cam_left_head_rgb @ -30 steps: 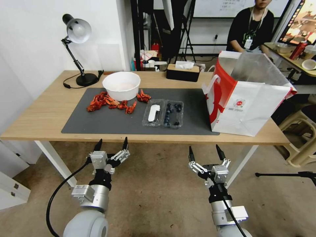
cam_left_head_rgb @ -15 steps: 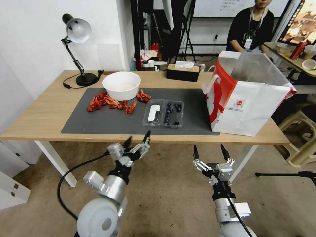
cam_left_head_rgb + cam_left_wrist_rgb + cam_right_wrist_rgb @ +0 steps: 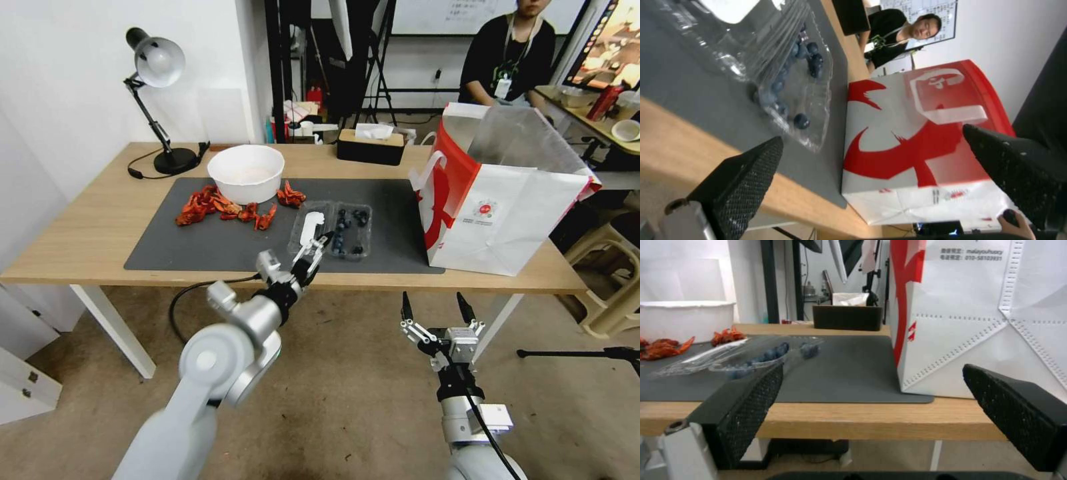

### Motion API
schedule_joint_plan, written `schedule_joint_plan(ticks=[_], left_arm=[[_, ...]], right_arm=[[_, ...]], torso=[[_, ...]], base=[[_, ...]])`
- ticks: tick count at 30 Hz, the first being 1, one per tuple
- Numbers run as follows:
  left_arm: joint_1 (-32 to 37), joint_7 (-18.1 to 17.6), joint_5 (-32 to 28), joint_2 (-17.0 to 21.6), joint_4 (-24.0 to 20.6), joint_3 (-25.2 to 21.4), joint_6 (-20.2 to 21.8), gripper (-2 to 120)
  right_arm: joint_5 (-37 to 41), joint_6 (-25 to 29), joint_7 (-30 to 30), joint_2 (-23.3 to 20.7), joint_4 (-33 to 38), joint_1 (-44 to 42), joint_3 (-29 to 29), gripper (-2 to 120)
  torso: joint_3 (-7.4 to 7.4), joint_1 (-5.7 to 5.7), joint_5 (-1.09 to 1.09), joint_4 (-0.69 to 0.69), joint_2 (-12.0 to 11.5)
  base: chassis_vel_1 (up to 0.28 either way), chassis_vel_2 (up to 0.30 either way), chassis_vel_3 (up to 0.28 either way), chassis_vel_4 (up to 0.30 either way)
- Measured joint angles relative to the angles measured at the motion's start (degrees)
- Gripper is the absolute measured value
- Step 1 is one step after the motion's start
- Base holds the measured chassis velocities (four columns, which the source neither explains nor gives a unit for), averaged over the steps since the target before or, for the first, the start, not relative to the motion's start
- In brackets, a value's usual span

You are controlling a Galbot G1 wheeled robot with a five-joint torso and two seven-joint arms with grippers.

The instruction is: Close the takeout container lid, then place the container into the takeout bag.

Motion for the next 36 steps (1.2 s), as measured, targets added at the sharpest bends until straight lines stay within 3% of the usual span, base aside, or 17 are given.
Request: schedule_joint_plan(ticks=[13,25,36], left_arm=[[-8.06,-8.04,-1.30,-1.14,8.44,1.51,0.10,100],[-9.41,-7.84,0.74,-1.20,11.77,1.37,-0.57,100],[-10.49,-4.97,3.22,-1.68,14.36,1.58,-2.49,100]], right_arm=[[-0.02,-0.77,0.44,0.55,-0.21,1.02,0.90,100],[-0.02,-0.89,0.51,0.68,-0.60,1.78,0.46,100],[0.11,-0.90,0.62,0.43,-0.62,1.92,0.45,100]], torso=[[0.00,0.00,0.00,0.00,0.00],[0.00,-0.01,-0.01,0.00,0.00],[-0.01,-0.01,-0.01,0.00,0.00]], base=[[0.000,0.000,0.000,0.000],[0.000,0.000,0.000,0.000],[0.000,0.000,0.000,0.000]])
